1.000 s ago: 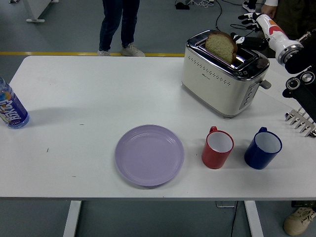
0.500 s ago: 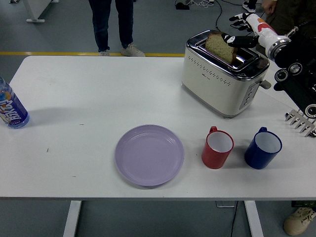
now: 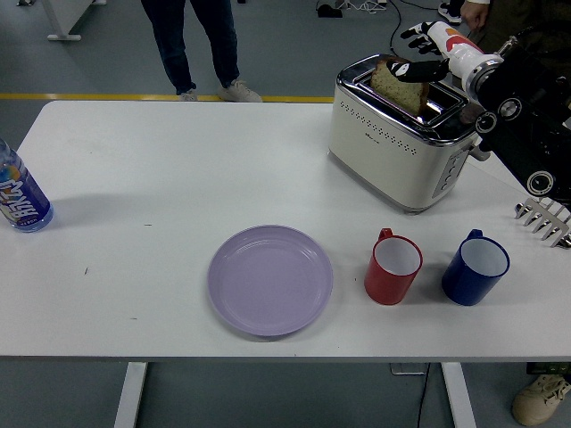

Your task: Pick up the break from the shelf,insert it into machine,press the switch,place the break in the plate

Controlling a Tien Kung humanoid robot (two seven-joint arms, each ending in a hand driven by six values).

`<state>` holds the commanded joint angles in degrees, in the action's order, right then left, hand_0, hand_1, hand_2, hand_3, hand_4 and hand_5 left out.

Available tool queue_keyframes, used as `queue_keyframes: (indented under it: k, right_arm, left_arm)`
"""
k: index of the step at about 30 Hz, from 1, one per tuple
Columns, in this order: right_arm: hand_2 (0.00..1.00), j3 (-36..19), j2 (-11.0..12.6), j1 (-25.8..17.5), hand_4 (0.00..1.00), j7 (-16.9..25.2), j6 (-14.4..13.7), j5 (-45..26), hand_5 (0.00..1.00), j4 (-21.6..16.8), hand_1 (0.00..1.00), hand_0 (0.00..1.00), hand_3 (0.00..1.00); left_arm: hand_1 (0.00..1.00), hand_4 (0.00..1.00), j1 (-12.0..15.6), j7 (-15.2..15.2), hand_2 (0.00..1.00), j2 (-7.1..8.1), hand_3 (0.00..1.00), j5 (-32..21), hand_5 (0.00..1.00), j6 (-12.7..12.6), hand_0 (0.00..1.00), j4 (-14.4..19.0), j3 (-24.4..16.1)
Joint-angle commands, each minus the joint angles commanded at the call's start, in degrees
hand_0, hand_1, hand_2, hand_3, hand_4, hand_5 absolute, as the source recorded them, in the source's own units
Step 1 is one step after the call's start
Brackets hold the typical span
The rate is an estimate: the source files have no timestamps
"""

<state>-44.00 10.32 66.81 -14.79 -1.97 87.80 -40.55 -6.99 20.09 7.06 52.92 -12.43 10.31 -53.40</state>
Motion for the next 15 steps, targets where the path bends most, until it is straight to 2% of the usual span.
queue_keyframes:
  k: [15]
  right_arm:
    - [0.757,3.5,-3.85,3.92,0.715,-1.29,1.1,2.08,0.39,6.85,0.751,0.832,0.833]
  left_arm:
    - [0.486,0.343,0.06,0.13,0.464,0.14,0.544,1.11,0.803,0.19,0.634,0.0,-0.14]
